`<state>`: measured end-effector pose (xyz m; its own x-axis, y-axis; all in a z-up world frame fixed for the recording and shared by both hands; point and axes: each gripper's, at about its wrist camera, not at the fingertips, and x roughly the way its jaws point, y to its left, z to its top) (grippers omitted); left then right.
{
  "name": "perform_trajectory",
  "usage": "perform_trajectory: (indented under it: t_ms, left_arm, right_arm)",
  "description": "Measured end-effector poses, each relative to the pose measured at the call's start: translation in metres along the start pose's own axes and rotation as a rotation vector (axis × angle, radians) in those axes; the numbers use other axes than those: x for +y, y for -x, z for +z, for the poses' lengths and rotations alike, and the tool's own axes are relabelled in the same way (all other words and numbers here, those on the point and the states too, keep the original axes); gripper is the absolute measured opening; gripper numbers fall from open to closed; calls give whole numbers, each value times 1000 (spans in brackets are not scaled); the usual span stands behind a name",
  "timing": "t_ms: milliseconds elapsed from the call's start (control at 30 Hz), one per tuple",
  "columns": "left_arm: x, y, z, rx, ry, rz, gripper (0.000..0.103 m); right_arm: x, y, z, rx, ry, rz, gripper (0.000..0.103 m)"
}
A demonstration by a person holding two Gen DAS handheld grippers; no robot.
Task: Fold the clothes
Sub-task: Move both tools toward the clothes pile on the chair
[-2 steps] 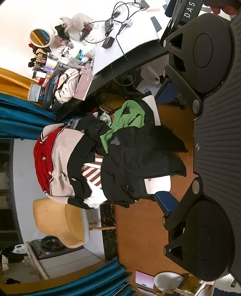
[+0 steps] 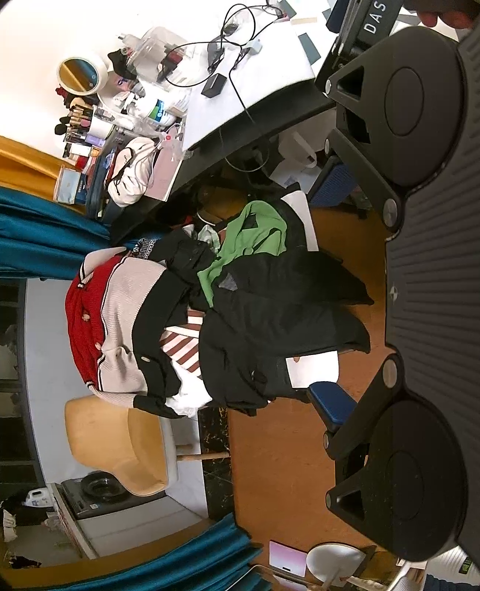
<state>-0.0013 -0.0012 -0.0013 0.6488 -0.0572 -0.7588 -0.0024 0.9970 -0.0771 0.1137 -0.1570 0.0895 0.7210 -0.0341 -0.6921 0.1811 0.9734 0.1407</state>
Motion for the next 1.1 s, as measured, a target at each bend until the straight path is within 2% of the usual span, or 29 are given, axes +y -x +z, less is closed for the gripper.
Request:
perform_trajectory:
  t_ms: [67,167,300,400,1100]
  left_arm:
    - [-3,1,-3,-10,-8,6,103]
    - [2,-1,-6,20,15,-38,103]
    - [0,-6,-11,47,19,-37,103]
    - [3,-9,-14,59,38,-44,103]
    - [15,-7,-23,84,78,-2,103]
  right_arm:
    - [-1,2,-2,-4,-7,3,102]
    - [-7,2,-3,4,-22,11,102]
    - [-11,-9,1,49,-16,2,102]
    - [-7,-6,-8,39,1,-1,102]
    - [8,-7,-11,64,26,25,102]
